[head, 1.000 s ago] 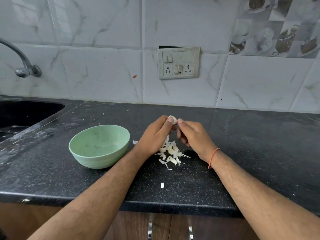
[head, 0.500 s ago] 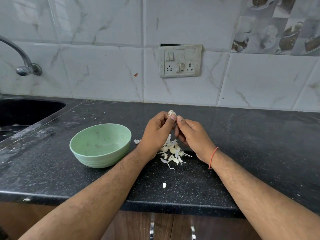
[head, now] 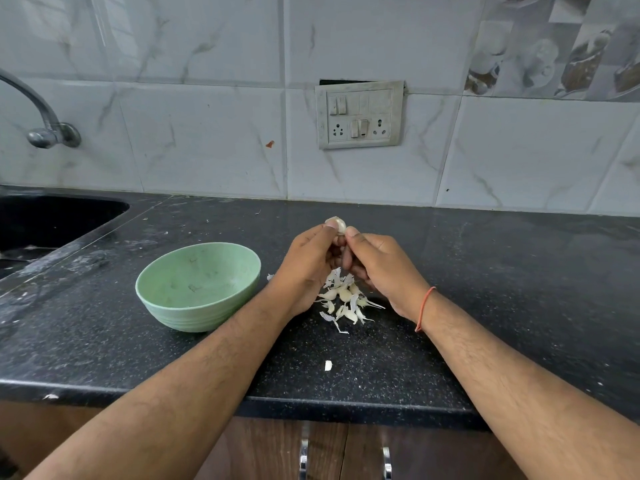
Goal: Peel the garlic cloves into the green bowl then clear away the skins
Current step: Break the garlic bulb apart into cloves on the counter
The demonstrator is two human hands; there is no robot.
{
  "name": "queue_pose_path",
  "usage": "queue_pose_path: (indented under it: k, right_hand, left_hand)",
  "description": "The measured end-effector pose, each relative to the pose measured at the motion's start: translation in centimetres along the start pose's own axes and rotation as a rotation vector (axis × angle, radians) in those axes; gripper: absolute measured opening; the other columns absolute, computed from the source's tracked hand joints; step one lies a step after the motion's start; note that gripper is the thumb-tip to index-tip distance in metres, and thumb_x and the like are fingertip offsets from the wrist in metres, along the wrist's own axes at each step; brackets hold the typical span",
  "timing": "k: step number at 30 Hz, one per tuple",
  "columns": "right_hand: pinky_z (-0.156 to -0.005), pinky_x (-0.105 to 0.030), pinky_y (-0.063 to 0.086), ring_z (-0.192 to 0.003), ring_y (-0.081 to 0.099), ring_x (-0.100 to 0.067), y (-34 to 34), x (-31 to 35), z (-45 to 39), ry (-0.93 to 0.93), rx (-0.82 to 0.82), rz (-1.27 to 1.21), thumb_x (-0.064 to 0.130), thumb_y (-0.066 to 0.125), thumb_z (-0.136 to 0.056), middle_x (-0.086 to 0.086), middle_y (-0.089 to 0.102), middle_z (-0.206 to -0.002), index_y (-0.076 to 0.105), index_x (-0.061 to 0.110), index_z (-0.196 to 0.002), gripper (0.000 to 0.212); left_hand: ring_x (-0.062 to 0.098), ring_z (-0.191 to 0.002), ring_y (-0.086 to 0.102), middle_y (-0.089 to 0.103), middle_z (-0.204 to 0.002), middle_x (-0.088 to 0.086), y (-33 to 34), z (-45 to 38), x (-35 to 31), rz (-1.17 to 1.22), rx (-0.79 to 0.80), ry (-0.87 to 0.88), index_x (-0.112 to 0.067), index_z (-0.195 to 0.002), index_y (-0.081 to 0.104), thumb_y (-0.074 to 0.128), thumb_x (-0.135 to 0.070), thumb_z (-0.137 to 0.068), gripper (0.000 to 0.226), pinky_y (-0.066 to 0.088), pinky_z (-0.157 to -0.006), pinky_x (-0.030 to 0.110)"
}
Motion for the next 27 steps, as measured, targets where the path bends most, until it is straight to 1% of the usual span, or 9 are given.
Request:
queue_pose_path:
  k: [2,5,7,10,12,16,20,23,27]
  right_hand:
    - [-0.059,-0.024,0.042,-0.053,0.051,-0.005,-0.6,0.0,0.0,-0.064,-0.057,0.147,0.048,0.045,-0.112,0.008,0.058,-0.056,0.068,0.013,-0.071,0.059]
    - [-0.061,-0.035,0.049,-0.059,0.062,-0.008,-1.1,0.2,-0.1,-0.197,-0.158,0.453,0.052,0.043,-0.112,0.007,0.066,-0.062,0.066,0.020,-0.071,0.057]
    - [-0.060,-0.040,0.051,-0.061,0.064,-0.011,-1.0,0.3,-0.2,-0.249,-0.188,0.541,0.056,0.040,-0.111,0.004,0.067,-0.064,0.065,0.019,-0.073,0.058]
    - [-0.057,-0.044,0.050,-0.058,0.062,-0.013,-0.7,0.5,-0.3,-0.294,-0.214,0.613,0.054,0.040,-0.112,0.004,0.064,-0.062,0.061,0.019,-0.074,0.056]
    - [-0.056,-0.044,0.050,-0.058,0.061,-0.015,-0.7,0.5,-0.4,-0.313,-0.222,0.622,0.051,0.041,-0.112,0.003,0.064,-0.062,0.060,0.020,-0.073,0.054]
    - [-0.062,-0.041,0.053,-0.066,0.067,-0.013,-0.7,0.1,-0.7,-0.281,-0.159,0.568,0.059,0.038,-0.110,0.003,0.070,-0.069,0.065,0.021,-0.078,0.057]
    - [-0.064,-0.025,0.046,-0.066,0.063,-0.005,-1.5,0.2,-0.8,-0.246,-0.083,0.529,0.049,0.043,-0.112,0.008,0.067,-0.068,0.066,0.026,-0.074,0.050]
    - [-0.069,-0.032,0.049,-0.068,0.063,-0.012,-2.2,-0.3,-0.8,-0.201,-0.044,0.536,0.053,0.041,-0.111,0.002,0.069,-0.071,0.067,0.029,-0.073,0.052]
    - [-0.072,-0.036,0.051,-0.068,0.064,-0.016,-2.5,-1.0,-0.9,-0.185,-0.081,0.524,0.056,0.042,-0.110,-0.003,0.069,-0.071,0.067,0.028,-0.073,0.053]
  left_hand:
    - [0.017,-0.057,0.059,0.053,-0.067,0.010,0.1,0.0,0.0,-0.022,0.017,-0.014,-0.008,-0.083,0.058,0.040,-0.021,-0.116,0.040,0.053,-0.067,0.030]
    - [0.015,-0.063,0.054,0.056,-0.070,0.005,-0.1,-0.4,0.5,-0.132,-0.014,-0.003,-0.007,-0.090,0.056,0.041,-0.029,-0.116,0.037,0.048,-0.069,0.032]
    - [0.014,-0.063,0.052,0.053,-0.071,0.003,-0.3,-0.6,1.0,-0.150,-0.041,-0.010,-0.008,-0.095,0.054,0.042,-0.030,-0.116,0.033,0.046,-0.066,0.030]
    - [0.008,-0.060,0.051,0.052,-0.065,-0.008,-0.7,-0.8,1.3,-0.170,-0.073,-0.036,-0.009,-0.091,0.053,0.042,-0.033,-0.116,0.036,0.045,-0.062,0.026]
    - [0.005,-0.058,0.053,0.056,-0.063,-0.011,-0.6,-0.9,1.5,-0.162,-0.065,-0.054,-0.012,-0.090,0.055,0.041,-0.033,-0.116,0.036,0.046,-0.060,0.023]
    - [0.005,-0.060,0.057,0.060,-0.064,-0.010,-0.7,-1.0,1.0,-0.157,-0.039,-0.071,-0.014,-0.088,0.057,0.042,-0.032,-0.116,0.036,0.045,-0.059,0.020]
    - [0.010,-0.068,0.054,0.061,-0.063,-0.008,-0.7,-0.8,1.2,-0.144,-0.001,-0.113,-0.016,-0.091,0.059,0.042,-0.033,-0.115,0.035,0.037,-0.062,0.026]
    - [0.008,-0.069,0.052,0.053,-0.067,-0.007,-0.9,-0.8,1.9,-0.073,-0.001,-0.193,-0.012,-0.098,0.059,0.047,-0.036,-0.114,0.032,0.036,-0.060,0.023]
    - [0.012,-0.068,0.056,0.045,-0.066,-0.003,-0.8,-0.6,2.6,0.031,-0.022,-0.269,-0.016,-0.081,0.053,0.052,-0.036,-0.112,0.036,0.036,-0.057,0.024]
Point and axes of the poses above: each hand's wrist, its own z-axis away from the middle knuckle, its own y-axis out of the palm, x = y × z, the point moved 7 cm from there along -z, towards the middle knuckle
